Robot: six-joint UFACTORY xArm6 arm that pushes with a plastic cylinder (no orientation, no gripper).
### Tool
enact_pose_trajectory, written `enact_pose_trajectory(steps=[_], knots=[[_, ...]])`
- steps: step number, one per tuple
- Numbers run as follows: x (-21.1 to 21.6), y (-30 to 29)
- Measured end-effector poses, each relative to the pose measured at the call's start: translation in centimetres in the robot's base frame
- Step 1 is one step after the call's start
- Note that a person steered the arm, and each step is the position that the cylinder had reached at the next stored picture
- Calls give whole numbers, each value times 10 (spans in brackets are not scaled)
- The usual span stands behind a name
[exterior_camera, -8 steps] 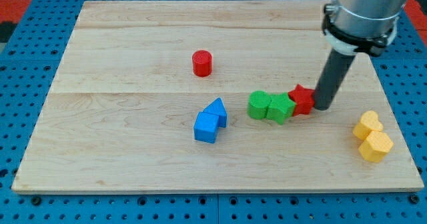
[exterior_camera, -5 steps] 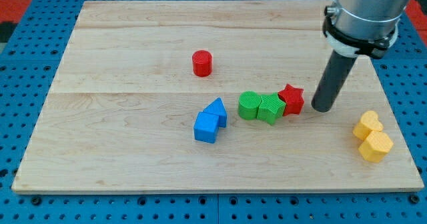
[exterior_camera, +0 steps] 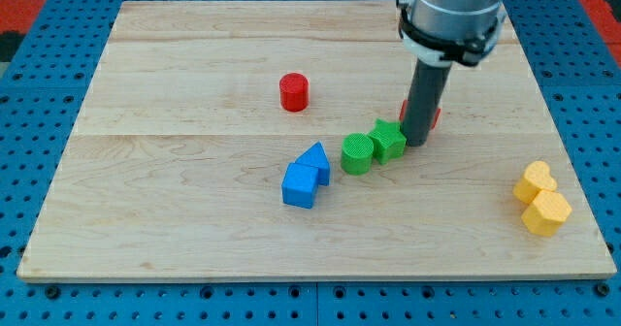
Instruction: Place the red star to the bottom right of the red circle
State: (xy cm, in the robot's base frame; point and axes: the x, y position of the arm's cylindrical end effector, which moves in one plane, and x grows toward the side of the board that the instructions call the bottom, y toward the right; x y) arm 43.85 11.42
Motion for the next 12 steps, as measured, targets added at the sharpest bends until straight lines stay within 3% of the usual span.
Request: enact_pose_trajectory(steps=[1, 2, 3, 4, 10, 12], knots=[[-28, 0], [-21, 24], [-23, 83], [-51, 88], [-42, -75], [-43, -84]])
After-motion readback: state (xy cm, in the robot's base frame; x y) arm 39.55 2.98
